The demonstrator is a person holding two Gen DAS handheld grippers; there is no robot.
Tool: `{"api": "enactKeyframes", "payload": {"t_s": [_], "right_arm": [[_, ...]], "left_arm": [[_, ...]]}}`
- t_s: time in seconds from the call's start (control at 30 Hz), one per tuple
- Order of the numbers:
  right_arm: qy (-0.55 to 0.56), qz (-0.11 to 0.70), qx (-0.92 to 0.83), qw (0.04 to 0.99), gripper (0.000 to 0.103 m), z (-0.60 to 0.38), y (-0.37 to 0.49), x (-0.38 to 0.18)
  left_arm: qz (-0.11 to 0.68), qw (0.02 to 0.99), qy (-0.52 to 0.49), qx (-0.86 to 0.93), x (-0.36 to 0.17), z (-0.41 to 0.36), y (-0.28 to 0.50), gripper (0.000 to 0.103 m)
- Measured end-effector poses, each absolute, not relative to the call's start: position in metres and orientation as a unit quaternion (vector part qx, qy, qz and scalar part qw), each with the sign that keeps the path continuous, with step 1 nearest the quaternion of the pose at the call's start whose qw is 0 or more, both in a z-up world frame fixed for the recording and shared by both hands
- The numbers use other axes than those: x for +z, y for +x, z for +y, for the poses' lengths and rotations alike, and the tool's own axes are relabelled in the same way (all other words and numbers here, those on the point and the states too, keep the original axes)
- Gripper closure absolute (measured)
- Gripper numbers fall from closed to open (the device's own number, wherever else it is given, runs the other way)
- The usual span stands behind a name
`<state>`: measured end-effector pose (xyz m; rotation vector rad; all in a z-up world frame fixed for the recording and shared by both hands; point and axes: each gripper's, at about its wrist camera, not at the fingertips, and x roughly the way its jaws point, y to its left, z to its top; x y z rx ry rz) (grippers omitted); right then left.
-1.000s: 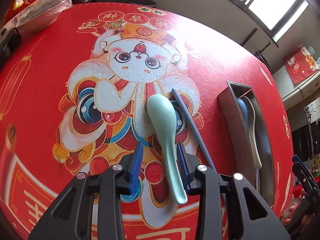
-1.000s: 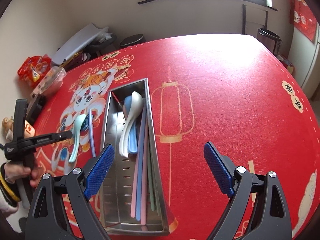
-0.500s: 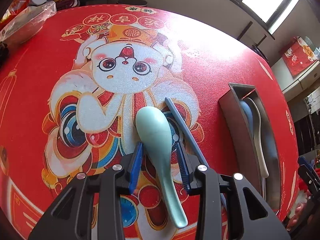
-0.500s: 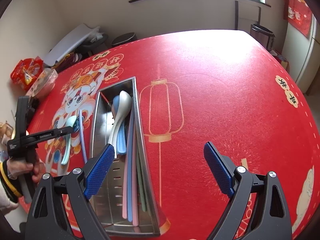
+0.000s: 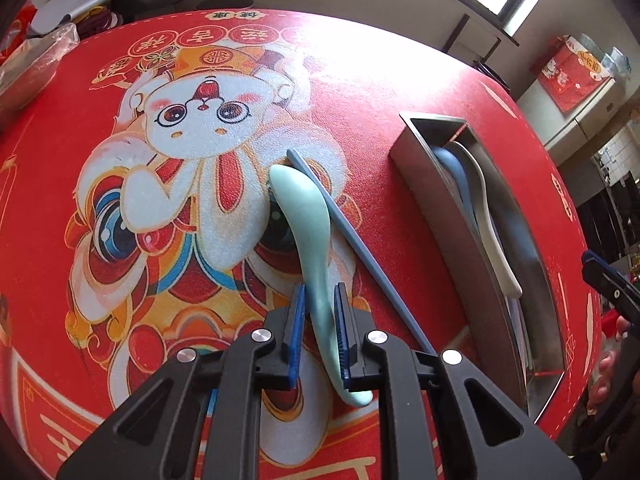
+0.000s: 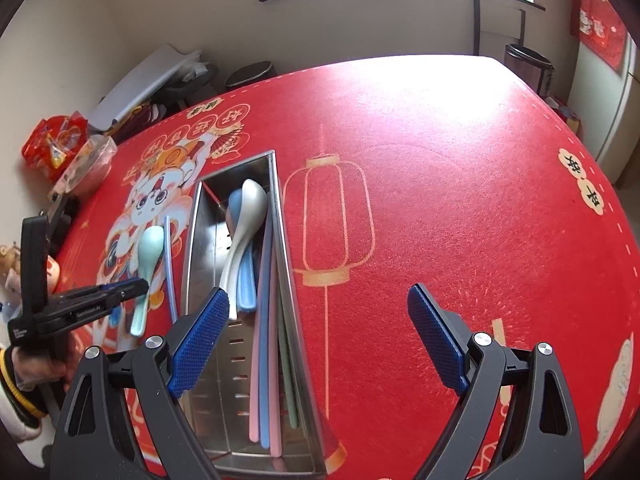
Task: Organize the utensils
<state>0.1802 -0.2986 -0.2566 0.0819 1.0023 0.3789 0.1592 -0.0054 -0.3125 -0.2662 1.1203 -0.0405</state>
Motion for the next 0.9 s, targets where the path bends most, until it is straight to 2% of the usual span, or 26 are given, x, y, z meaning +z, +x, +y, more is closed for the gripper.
{"api": "enactKeyframes", "payload": {"t_s": [0.23,0.37,0.9], "right_arm": [[0.042,0.481,0.180,0.857,0.015,-0.300,0.181,-0.259],[0.044,0.481,0.179,0.857,0.015,-0.301,0.180,-0.258],[0.053,0.483,0.172,0.857,0.015,-0.311,0.178,-0.259]], "left_arm": [[0.532,0.840,-0.100,-0.036,-0.314,-0.025,0.148,0.090],[0.524,0.848,-0.065,-0.030,-0.308,-0.038,0.146,0.097],[0.528,0.847,-0.036,-0.047,-0.308,-0.055,0.142,0.096]]}}
